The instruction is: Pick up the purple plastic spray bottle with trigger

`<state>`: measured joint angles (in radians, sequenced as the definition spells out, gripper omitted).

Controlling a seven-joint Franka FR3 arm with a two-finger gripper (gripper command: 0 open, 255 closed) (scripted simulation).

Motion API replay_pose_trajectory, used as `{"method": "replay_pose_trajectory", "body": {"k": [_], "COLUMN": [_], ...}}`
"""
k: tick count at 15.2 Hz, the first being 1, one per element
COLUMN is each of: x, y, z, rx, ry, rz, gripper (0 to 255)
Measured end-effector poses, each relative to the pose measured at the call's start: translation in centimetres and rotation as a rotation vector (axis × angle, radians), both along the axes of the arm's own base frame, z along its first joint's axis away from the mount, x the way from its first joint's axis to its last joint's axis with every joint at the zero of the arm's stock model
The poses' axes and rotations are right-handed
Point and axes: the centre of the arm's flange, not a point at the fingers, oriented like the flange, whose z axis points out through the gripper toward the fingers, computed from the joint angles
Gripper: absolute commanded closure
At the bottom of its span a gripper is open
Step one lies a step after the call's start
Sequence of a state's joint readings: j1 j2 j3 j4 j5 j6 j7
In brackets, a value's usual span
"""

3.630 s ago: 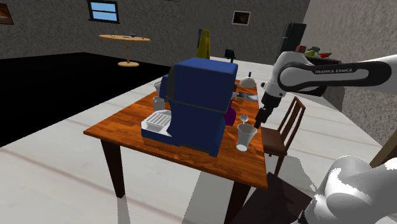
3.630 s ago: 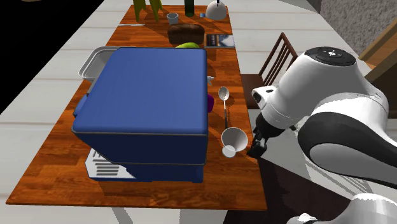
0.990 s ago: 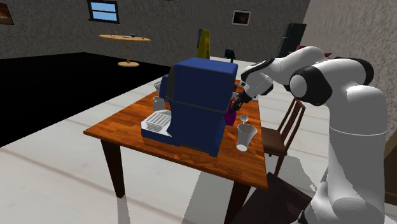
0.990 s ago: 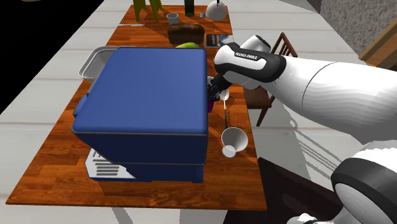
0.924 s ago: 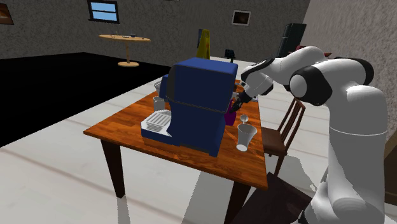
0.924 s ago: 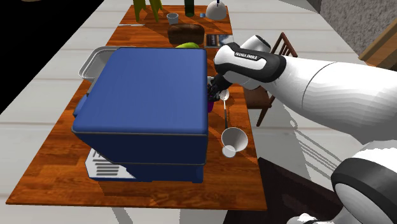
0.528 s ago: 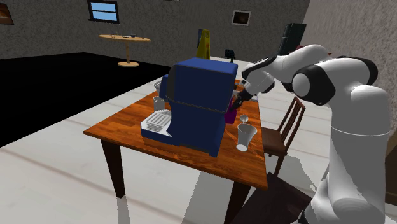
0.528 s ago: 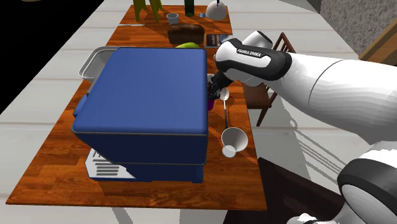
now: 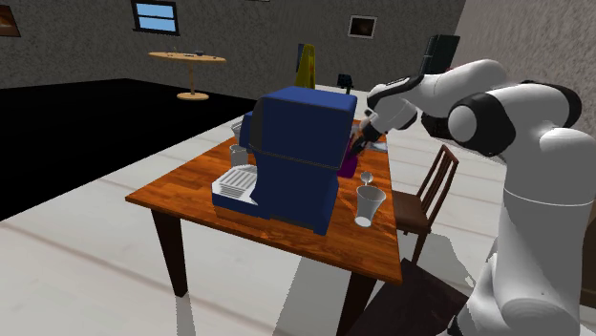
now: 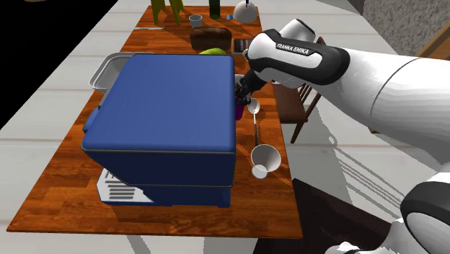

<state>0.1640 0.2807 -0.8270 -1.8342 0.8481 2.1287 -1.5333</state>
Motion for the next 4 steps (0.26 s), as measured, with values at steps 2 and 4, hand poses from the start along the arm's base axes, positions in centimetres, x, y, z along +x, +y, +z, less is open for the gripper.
{"method": "replay_pose_trajectory", "body": {"k": [2, 4], "x": [0.0, 0.0], "y": [0.0, 0.0], "z": [1.1, 1.9], "rx": [0.0, 0.0], "ry": [0.0, 0.0], "rz": [0.0, 0.0], "gripper": [255, 255]}}
